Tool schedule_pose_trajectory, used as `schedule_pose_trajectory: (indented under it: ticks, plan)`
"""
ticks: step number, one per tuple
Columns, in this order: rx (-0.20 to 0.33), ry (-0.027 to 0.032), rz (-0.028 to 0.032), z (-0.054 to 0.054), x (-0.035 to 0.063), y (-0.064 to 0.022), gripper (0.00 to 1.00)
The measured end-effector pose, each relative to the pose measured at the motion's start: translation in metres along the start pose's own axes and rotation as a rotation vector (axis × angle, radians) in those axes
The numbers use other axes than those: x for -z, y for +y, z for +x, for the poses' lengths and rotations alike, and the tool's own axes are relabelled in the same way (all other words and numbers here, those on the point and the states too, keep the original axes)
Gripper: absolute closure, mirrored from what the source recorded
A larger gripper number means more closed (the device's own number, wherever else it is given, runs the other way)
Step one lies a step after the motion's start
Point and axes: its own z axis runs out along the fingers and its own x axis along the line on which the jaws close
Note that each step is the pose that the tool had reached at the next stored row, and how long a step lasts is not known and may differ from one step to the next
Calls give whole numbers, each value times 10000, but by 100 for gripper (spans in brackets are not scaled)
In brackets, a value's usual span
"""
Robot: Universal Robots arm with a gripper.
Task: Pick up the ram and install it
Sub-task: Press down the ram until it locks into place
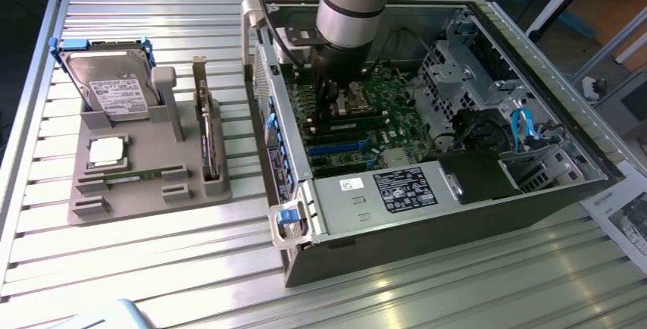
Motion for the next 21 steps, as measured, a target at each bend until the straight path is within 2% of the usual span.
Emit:
schedule_pose_trajectory:
  ticks: [15,17,21]
  plan:
    - [0,1,0,20,-17,8,90]
    - [0,-11,5,18,7,6,90]
    - [1,2,-7,21,88,7,90]
